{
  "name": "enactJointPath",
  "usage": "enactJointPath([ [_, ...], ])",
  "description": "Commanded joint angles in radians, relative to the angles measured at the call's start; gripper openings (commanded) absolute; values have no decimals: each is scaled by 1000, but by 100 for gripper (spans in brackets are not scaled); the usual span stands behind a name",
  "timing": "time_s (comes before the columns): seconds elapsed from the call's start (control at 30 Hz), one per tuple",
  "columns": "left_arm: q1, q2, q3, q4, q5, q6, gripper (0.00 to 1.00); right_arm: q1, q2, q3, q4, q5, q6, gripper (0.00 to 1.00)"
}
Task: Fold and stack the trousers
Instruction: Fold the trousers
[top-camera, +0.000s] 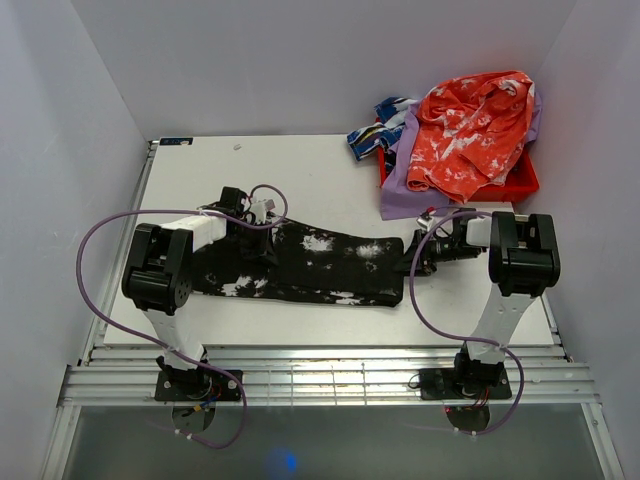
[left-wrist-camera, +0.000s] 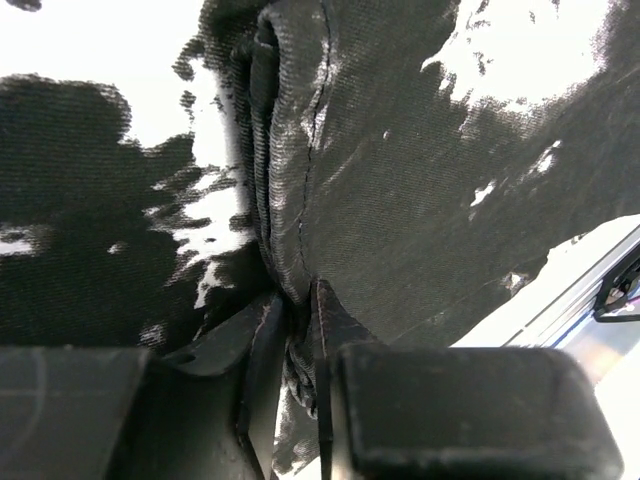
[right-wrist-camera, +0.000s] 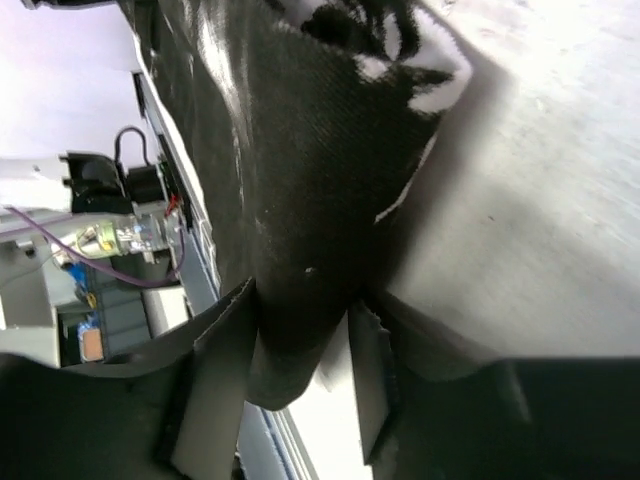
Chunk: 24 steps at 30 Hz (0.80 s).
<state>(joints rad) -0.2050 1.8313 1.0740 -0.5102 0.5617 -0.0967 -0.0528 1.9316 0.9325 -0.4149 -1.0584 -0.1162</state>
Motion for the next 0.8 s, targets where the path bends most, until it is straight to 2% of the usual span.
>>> enactJointPath([
  [0.0, 1, 16, 9, 10, -62, 9, 30, 14, 30, -23, 5, 104, -25, 38],
  [0.03, 3, 16, 7, 7, -63, 8, 31, 14, 32, -23, 5, 103, -22, 19],
  [0.07, 3, 13, 6, 4, -68, 9, 32, 14, 30, -23, 5, 103, -20, 9],
  [0.23, 21, -29, -2, -31, -51, 38, 42, -10, 10, -3, -33, 104, -46, 8],
  [0.3, 29, -100, -20, -27, -14, 80, 46, -19, 6, 43, -76, 121, -94, 8],
  [0.33, 30, -130, -28, -10, 12, 92, 52, -19, 7, 63, -112, 133, -109, 8],
  [0.37, 30, -159, -35, -2, 26, 94, 55, -19, 6, 106, -133, 144, -121, 12],
  [0.4, 30, -202, -42, 4, 38, 127, 58, -21, 4, 123, -148, 152, -131, 23],
  [0.43, 30, -216, -43, 7, 52, 130, 61, -22, 3, 137, -185, 149, -132, 53],
  [0.53, 30, -218, -26, -16, 53, 123, 62, -22, -11, 125, -255, 112, -140, 84],
  [0.77, 30, -216, -42, 7, 75, 69, 63, -21, 6, -55, -291, 132, -172, 85],
])
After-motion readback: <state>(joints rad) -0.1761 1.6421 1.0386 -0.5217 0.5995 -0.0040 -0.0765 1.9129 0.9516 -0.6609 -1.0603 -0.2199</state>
